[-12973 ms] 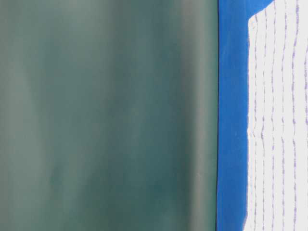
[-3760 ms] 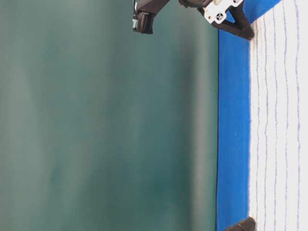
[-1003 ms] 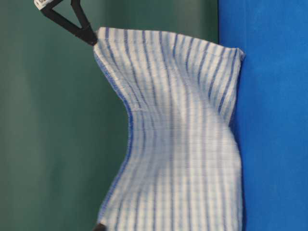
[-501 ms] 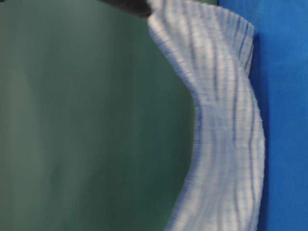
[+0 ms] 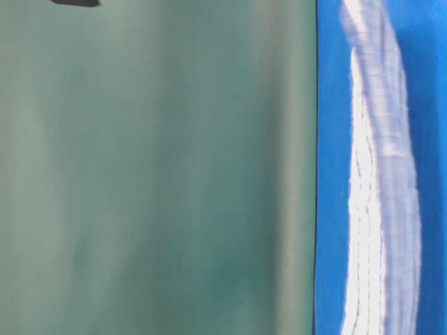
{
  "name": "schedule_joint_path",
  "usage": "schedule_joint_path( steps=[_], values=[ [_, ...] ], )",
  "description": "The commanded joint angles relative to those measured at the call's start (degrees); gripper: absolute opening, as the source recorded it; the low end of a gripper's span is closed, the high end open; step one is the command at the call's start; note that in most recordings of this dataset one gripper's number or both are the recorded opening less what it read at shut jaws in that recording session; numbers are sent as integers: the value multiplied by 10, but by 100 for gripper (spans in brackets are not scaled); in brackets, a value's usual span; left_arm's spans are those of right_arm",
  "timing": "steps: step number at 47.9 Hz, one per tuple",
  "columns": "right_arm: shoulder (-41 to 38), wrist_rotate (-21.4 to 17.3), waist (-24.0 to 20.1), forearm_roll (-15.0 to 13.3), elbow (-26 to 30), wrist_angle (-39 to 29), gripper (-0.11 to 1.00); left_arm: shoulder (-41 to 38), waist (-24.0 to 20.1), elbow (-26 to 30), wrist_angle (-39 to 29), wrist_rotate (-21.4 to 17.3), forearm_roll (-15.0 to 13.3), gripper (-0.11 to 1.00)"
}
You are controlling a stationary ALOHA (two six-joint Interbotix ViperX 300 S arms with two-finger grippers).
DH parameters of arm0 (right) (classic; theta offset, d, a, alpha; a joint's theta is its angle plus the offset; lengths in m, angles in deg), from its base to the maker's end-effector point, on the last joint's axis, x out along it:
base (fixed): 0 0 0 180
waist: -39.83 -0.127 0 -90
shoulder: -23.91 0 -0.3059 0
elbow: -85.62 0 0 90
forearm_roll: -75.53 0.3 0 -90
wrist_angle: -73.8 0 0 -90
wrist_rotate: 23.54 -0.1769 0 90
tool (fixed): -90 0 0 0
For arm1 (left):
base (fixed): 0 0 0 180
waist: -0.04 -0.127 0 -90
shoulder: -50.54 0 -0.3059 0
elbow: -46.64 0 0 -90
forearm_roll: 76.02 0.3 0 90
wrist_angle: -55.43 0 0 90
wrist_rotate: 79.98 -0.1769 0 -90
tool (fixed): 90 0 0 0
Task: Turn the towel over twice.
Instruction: 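Swing the held edge forward and lay the towel flat on the table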
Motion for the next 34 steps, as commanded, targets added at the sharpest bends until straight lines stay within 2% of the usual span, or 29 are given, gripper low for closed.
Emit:
schedule_joint_path(
  steps=[1,11,26,31,34],
  values=[
    [-9,-5,-7,2,4,11,6,-15,11,14,4,2,-1,2],
    [-30,-13,-13,3,4,18,6,-30,23,22,1,22,-2,2],
    [-36,-13,-13,3,4,30,6,-28,23,22,4,24,-2,3],
    [-36,-12,-13,3,4,31,6,-26,23,25,4,25,-2,9],
    [-36,-11,-13,3,5,31,6,-25,23,30,4,25,-2,21]
  ],
)
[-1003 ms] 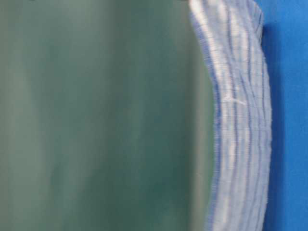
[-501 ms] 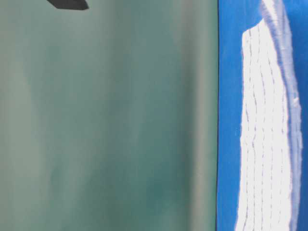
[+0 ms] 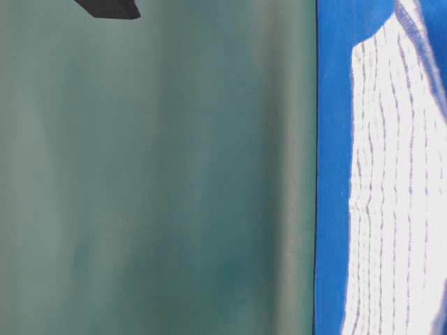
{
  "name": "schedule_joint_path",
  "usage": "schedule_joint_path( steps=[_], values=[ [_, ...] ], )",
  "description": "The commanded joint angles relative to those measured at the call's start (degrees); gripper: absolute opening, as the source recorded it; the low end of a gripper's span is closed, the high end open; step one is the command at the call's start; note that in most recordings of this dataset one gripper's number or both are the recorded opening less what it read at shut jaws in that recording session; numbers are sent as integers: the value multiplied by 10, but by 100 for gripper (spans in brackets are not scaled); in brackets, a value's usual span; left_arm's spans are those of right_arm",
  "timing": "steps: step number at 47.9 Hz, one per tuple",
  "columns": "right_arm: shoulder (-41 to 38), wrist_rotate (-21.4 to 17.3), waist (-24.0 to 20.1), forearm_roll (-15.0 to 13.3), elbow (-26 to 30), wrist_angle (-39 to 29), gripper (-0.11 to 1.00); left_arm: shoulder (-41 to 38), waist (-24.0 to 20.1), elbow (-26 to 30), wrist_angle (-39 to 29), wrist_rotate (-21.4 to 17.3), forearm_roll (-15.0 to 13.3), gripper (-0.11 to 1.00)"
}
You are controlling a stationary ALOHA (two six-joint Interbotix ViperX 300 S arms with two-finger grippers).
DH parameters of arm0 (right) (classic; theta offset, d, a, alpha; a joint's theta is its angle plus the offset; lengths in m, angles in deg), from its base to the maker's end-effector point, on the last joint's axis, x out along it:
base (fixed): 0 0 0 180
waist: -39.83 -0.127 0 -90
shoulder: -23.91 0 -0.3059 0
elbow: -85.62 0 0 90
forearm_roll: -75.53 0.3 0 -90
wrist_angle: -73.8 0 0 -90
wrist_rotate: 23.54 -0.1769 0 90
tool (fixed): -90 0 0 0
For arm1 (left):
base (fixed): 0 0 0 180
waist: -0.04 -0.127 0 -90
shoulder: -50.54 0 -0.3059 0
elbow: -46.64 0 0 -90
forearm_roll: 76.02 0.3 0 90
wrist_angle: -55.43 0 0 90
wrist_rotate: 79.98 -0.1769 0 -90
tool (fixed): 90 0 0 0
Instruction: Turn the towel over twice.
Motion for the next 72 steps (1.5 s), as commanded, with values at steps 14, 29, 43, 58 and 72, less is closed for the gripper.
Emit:
schedule_joint_path(
  steps=[14,29,43,58,72],
  values=[
    [5,4,-3,-4,9,2,61,17,1,28,-14,-1,-1,81],
    [58,7,4,-37,12,1,62,83,1,33,-27,-4,-1,77],
    [149,7,37,-85,8,0,62,190,-24,28,-27,-4,-1,77],
    [206,6,51,-104,-2,0,62,258,-49,22,-62,-6,-1,76],
    [249,6,65,-115,-13,-12,62,299,-66,22,-94,-10,-1,76]
  ],
)
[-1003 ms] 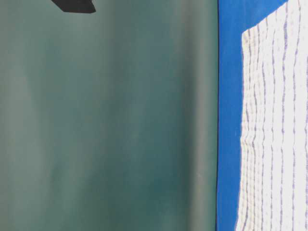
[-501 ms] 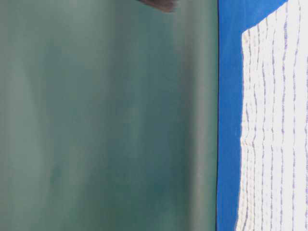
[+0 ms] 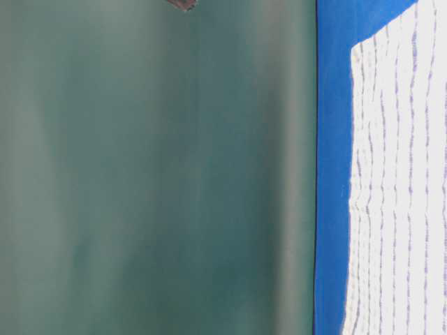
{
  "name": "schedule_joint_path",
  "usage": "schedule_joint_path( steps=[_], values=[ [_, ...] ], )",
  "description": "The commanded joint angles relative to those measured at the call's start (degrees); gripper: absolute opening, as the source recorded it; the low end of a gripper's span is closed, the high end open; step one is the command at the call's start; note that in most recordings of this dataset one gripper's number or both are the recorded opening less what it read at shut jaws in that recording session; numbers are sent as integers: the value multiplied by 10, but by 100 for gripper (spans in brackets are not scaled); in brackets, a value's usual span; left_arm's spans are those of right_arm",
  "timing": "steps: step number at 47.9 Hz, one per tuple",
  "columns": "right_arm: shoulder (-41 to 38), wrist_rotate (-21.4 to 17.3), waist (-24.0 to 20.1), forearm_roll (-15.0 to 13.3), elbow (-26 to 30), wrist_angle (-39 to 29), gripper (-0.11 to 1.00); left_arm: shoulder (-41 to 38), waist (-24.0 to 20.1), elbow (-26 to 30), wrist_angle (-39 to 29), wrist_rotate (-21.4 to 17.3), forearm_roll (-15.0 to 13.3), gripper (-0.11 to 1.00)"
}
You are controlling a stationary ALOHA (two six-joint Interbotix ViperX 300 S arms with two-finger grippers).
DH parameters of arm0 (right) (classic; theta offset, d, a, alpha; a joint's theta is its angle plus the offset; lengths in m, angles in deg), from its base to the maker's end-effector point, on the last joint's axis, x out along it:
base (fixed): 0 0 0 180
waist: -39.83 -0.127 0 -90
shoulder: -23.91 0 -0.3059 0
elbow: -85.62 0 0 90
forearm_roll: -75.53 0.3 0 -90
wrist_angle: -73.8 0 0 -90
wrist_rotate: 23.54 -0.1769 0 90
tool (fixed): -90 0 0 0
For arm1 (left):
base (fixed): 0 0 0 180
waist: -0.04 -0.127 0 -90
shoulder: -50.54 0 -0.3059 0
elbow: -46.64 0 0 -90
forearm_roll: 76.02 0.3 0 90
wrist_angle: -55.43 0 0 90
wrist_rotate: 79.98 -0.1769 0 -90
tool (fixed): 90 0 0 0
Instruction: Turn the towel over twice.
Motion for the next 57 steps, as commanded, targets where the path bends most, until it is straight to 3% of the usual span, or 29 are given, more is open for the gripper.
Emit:
schedule_joint_path(
  steps=[1,20,34,45,57],
  values=[
    [33,0,7,-7,1,-5,62,25,-12,4,-18,-1,-1,76],
    [214,-5,31,-27,-91,-11,62,184,-77,-32,-113,-2,-1,76],
    [310,-11,82,-6,-209,69,62,239,-83,-79,-126,7,-1,76],
    [324,-38,109,-2,-268,127,61,248,-83,-116,-114,19,-1,76],
    [318,-40,109,-2,-271,134,59,256,-83,-122,-109,22,-1,76]
  ],
)
